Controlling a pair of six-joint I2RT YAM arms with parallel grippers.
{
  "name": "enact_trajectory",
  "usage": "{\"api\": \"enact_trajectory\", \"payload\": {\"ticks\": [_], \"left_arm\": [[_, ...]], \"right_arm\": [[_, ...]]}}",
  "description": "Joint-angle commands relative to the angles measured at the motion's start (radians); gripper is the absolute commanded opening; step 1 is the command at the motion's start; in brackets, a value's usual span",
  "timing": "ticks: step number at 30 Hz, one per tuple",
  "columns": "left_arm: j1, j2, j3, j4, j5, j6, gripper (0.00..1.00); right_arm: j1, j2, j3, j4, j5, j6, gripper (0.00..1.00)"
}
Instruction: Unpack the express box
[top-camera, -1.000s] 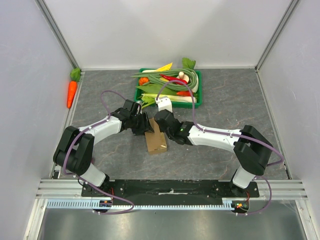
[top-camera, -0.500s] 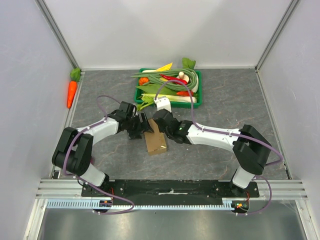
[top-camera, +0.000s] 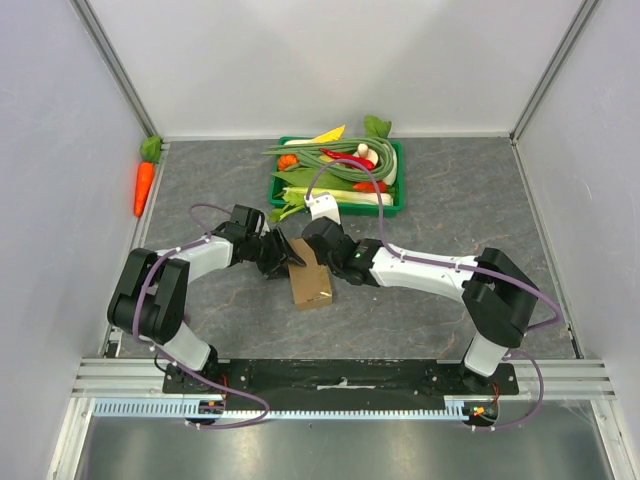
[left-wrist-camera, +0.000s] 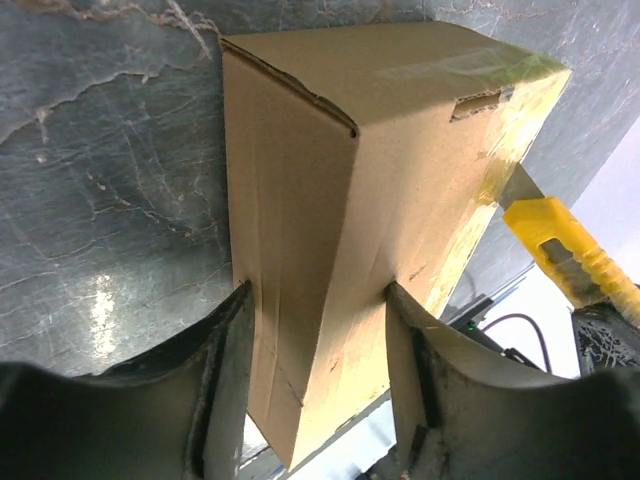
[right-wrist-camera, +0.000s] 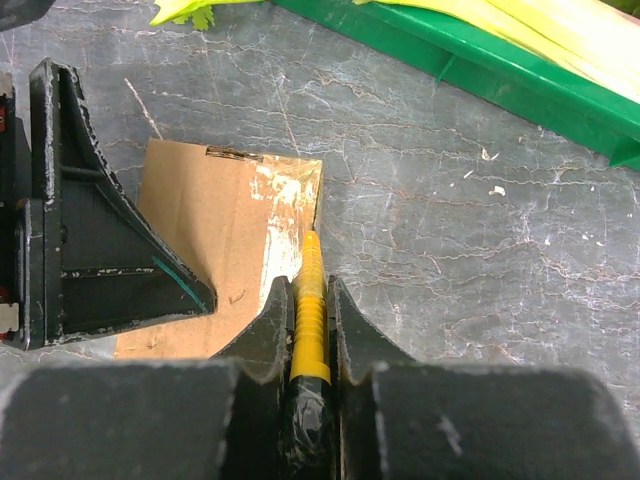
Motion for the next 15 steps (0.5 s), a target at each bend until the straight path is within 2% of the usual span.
{"api": "enact_trajectory", "payload": {"ticks": [1,4,15], "left_arm": [[0.013,0.039,-0.021,0.025,-0.101,-0.087,0.48],[0.011,0.045,-0.021,0.006,-0.132,-0.106,0.42],[0.013,0.036,-0.035,-0.003,-0.205,-0.163,0.36]], "right_arm": [[0.029,0.001,0.026,-0.078,-0.032,0.021,0.0],[0.032,-0.006,0.029,-0.101,-0.03,0.033,0.0],[0.046,-0.019,0.038,-0.223,-0.071,0.08,0.0]]}}
